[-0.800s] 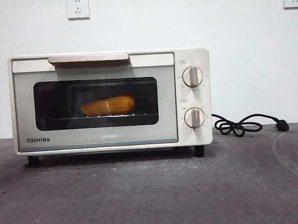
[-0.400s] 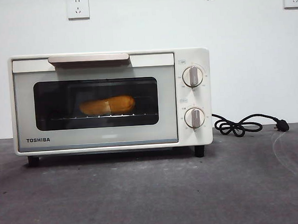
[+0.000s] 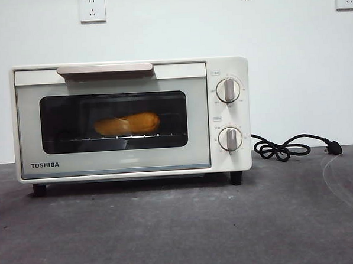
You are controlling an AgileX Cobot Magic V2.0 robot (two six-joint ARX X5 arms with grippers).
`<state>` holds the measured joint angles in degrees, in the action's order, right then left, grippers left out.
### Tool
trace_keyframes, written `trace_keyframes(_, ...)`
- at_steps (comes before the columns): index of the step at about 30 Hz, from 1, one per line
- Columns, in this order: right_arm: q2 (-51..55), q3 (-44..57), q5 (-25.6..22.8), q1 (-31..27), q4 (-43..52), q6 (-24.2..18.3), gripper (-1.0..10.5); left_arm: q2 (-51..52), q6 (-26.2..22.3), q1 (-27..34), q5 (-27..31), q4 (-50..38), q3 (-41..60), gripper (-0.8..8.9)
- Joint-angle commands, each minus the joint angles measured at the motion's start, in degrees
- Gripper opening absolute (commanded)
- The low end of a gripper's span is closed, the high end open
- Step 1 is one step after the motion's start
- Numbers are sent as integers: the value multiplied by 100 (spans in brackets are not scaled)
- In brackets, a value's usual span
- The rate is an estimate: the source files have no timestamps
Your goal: Take the corn from the table,put the corn in the oven
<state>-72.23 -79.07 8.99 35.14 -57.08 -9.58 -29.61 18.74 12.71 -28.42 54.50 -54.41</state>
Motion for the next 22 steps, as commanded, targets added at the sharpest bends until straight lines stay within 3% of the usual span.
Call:
trace_keyframes(1,11,-15,-17,-2,33,55,1,-28,44,-46,26,-17,42,-4)
trace_keyframes(8,11,-15,-22,-2,35,55,1,518,-66,-417,15,-35,42,-4)
trace_keyframes(11,11,-15,-28,-2,33,55,1,813,-125,-553,273,-380,103,-4)
trace_keyframes(17,9,-15,-28,0,33,55,1,1558,-190,-710,603,-3112,1095,-4)
trace_keyframes(22,9,-15,-50,-2,33,57,1,2103,-636,-907,619,-5554,2511,-4)
